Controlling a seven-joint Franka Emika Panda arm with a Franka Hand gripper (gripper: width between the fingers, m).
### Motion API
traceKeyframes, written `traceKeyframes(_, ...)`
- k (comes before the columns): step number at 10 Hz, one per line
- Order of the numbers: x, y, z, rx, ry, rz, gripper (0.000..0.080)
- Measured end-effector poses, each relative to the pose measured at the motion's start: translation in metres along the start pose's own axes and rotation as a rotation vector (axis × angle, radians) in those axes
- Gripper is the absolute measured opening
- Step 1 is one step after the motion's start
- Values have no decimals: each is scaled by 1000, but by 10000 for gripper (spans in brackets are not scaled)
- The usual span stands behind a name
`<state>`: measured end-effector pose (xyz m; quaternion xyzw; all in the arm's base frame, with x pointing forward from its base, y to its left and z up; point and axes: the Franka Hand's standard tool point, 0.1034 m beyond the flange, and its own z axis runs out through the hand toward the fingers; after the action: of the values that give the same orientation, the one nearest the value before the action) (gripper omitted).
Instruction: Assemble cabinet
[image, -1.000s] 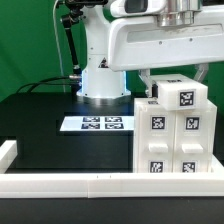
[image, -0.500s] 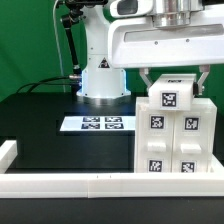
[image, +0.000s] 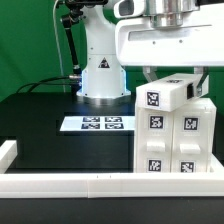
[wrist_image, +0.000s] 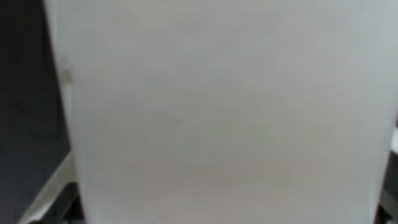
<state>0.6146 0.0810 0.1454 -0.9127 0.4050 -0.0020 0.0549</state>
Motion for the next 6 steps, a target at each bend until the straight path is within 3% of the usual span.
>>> traceKeyframes(6,2,8,-6,14,8,512,541)
